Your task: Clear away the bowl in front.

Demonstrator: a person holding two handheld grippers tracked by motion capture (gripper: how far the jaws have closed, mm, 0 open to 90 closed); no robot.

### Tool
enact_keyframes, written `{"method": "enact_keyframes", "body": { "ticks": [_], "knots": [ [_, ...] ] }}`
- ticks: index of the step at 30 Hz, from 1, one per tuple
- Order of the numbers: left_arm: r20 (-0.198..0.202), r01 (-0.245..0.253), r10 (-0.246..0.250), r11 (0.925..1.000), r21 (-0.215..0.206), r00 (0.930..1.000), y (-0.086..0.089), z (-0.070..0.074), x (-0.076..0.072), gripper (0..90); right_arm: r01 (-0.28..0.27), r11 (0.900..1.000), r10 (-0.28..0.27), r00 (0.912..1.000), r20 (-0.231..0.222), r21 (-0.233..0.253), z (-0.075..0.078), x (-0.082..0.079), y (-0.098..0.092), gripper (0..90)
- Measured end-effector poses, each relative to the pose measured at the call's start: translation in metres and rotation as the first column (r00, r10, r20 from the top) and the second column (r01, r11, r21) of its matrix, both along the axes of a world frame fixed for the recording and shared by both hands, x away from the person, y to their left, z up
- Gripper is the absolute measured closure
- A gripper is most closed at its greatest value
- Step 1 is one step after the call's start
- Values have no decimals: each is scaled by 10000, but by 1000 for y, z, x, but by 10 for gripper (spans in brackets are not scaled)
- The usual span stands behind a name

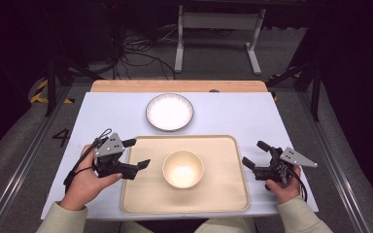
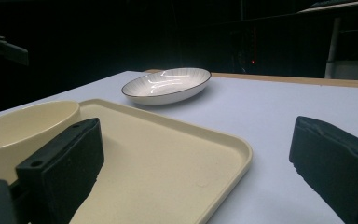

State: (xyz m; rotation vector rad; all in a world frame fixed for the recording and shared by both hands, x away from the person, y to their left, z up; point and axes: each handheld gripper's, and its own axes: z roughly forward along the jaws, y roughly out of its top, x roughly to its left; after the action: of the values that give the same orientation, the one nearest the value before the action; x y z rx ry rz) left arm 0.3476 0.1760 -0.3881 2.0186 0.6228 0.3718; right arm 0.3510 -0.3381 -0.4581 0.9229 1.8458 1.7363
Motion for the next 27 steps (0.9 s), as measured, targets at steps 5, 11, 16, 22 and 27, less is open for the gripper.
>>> {"method": "enact_keyframes", "body": {
  "ticks": [5, 11, 16, 22, 27],
  "knots": [
    [-7, -177, 177, 9996, -234, 9998, 13, -12, -2, 174, 4, 10000, -4, 10000, -4, 39, 0, 0, 0, 32],
    [55, -634, 640, 9949, -786, 9979, 31, -29, -3, 172, -54, 10000, 54, 10000, 65, 14, 0, -1, 0, 32],
    [22, -1130, 1138, 9889, -969, 9935, 41, -42, -2, 172, -60, 10000, 60, 9999, 81, 25, 0, -1, 0, 32],
    [180, -1327, 1355, 9851, -1095, 9906, 50, -55, -5, 168, -85, 10000, 84, 9999, 123, 45, 0, -1, -1, 32],
    [285, -1411, 1450, 9838, -1108, 9890, 56, -61, -7, 167, -89, 9999, 88, 9999, 130, 51, 0, -1, -1, 32]
  ]
}}
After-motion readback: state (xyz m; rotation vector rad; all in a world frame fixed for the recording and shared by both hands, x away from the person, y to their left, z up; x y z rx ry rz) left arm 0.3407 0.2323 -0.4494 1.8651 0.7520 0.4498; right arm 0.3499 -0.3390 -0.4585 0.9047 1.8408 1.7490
